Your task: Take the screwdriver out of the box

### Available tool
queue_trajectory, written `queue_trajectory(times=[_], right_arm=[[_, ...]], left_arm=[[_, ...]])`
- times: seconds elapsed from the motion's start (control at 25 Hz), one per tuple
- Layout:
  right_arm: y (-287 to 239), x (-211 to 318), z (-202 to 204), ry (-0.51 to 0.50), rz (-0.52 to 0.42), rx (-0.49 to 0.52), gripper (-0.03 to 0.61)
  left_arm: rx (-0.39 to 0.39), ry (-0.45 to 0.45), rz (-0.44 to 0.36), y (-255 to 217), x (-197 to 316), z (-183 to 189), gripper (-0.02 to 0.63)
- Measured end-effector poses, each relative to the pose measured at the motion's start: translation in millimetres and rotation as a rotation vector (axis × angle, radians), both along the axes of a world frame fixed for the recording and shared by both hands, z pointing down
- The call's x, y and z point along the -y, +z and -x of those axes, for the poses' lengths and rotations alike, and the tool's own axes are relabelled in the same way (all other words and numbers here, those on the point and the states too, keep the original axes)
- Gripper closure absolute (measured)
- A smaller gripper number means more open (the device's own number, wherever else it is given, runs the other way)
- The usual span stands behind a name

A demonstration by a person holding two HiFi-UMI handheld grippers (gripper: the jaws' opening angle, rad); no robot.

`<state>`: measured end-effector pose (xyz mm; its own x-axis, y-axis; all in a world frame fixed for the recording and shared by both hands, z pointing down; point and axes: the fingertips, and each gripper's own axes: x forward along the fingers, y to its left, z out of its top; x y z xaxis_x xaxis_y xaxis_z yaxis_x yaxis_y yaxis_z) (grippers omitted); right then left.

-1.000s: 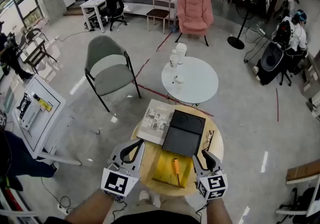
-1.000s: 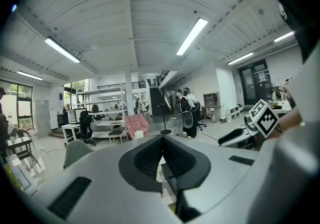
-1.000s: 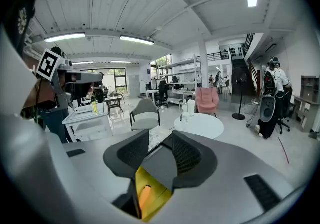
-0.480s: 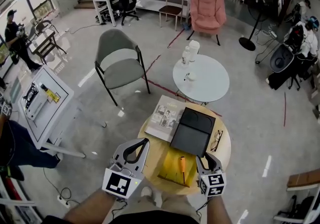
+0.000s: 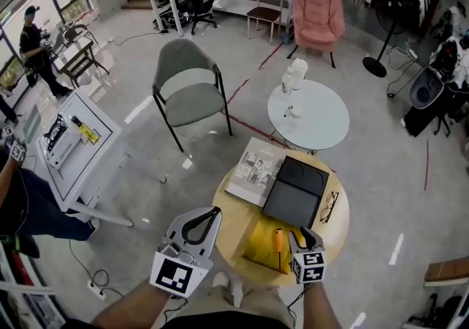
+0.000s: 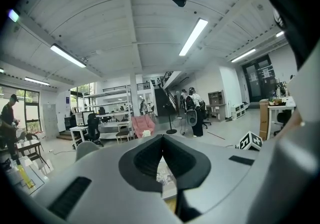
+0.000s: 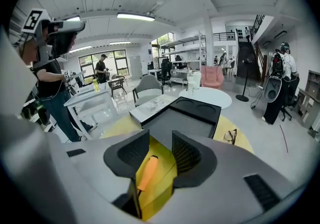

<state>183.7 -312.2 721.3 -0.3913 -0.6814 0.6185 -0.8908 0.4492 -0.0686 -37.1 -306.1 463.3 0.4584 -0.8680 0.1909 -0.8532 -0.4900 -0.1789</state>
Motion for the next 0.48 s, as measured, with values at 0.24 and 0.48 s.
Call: queue_trajectory(times=[0.24, 0.48], right_arm=[[46.3, -8.1, 5.5, 0.028, 0.117, 0.012, 0.423], [82.8, -9.6, 19.6, 0.025, 0.206, -0.011, 0.423]], left_arm=[[0.019, -0.022, 0.011, 1.5, -10.9, 18.5, 0.601], [0.038, -0.046, 0.012, -0.8, -17.9, 38.9, 0.601]])
